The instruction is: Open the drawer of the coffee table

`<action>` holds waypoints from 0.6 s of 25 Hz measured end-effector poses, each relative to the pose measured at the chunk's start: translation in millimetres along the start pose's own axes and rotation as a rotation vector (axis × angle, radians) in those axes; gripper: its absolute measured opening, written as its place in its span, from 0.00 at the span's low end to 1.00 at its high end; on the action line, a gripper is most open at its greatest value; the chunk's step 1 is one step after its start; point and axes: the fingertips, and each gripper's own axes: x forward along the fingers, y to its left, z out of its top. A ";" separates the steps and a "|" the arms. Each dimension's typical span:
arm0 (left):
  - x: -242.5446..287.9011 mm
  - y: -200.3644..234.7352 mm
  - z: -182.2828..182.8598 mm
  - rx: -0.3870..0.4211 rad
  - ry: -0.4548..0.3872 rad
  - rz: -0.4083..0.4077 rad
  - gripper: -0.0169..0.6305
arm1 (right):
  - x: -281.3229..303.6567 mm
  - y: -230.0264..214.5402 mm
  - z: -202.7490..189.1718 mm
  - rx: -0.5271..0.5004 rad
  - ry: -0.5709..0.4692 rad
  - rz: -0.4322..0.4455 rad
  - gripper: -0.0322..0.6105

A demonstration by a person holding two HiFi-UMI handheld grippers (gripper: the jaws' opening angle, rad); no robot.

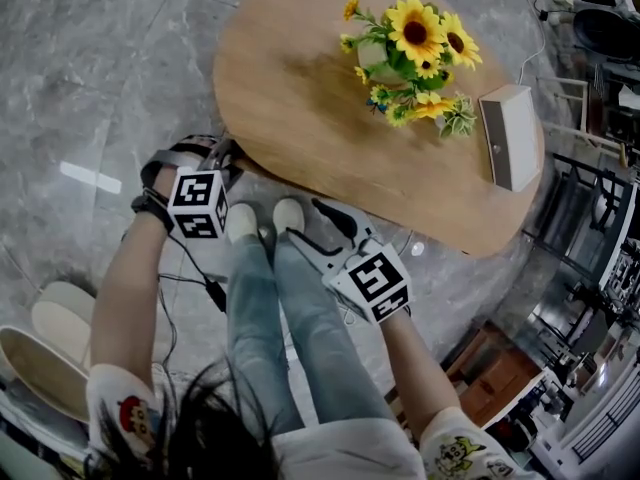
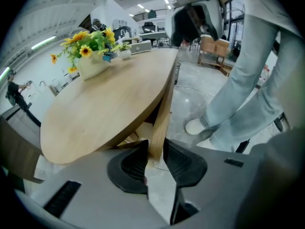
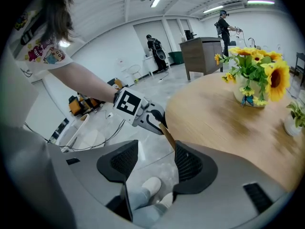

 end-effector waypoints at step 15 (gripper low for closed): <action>-16.9 -64.9 -16.9 0.153 0.037 -0.147 0.13 | 20.3 10.2 -27.1 -0.096 0.111 0.013 0.41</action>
